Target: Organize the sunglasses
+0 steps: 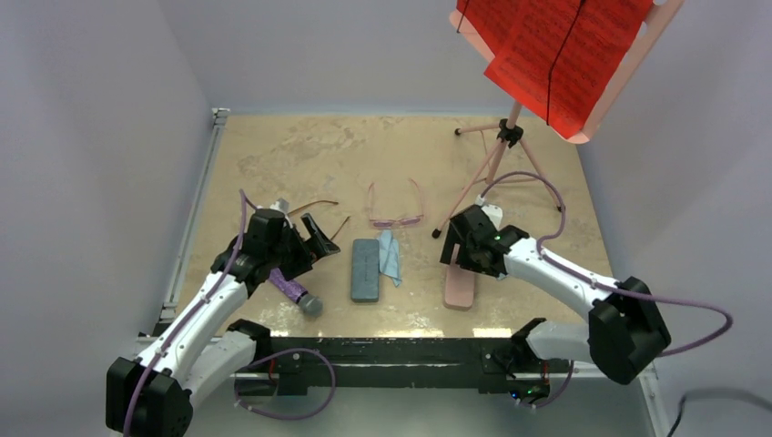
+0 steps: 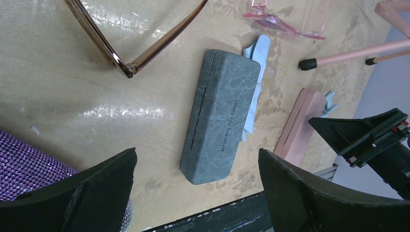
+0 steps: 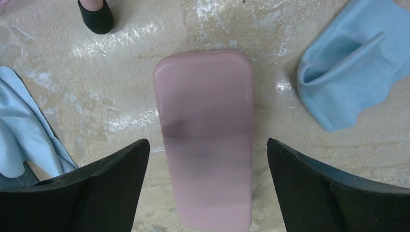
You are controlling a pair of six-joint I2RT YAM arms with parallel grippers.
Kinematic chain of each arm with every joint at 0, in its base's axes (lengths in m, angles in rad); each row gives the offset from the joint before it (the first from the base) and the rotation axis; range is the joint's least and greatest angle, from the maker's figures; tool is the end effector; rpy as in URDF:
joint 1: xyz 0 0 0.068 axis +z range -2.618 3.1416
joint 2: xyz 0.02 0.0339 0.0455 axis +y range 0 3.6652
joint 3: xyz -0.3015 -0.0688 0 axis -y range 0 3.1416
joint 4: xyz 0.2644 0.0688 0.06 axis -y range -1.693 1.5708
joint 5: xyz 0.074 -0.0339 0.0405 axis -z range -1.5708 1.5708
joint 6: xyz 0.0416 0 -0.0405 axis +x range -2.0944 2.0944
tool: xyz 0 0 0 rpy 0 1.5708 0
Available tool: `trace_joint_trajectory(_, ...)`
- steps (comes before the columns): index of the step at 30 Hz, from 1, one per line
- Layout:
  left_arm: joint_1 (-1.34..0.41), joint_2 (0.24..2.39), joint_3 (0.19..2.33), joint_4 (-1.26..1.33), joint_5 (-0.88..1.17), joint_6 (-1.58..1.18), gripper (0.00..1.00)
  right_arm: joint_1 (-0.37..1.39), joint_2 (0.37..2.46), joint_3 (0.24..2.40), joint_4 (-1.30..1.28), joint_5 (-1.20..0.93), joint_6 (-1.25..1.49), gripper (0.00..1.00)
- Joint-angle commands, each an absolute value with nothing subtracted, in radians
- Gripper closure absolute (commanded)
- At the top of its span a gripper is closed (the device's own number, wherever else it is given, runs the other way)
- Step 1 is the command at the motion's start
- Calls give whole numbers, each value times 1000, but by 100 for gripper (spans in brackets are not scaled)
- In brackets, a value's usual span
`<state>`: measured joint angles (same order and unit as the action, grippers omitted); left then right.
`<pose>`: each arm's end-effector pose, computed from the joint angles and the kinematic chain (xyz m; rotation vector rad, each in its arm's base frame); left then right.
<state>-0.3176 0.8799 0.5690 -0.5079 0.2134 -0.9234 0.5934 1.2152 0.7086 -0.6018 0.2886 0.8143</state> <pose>0.1647 -0.0634 0.2384 -0.6531 2.4486 -0.8018 0.1941 0.1166 0.2184 0.3756 2.5789 0.1083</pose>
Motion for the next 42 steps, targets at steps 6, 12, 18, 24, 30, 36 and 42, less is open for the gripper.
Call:
trace_joint_trajectory(6,-324,903,555,-450,237,-911,0,678,1371,791,-623,387,929,6)
trace_joint_trajectory(12,-324,919,569,-449,249,-904,0,699,1392,736,-605,381,953,14)
trace_joint_trajectory(18,-324,917,606,-436,325,-877,0,759,1301,705,-460,351,700,44)
trace_joint_trajectory(24,-324,932,631,-287,699,-852,0,792,1106,692,-256,-47,219,60)
trace_joint_trajectory(30,-368,959,611,-68,997,-982,0,892,929,671,-128,-213,-130,60)
trace_joint_trajectory(36,-458,946,643,-130,937,-968,0,913,989,811,-282,-287,-272,59)
trace_joint_trajectory(42,-512,1006,654,-118,897,-958,0,962,1061,900,-348,-282,-339,60)
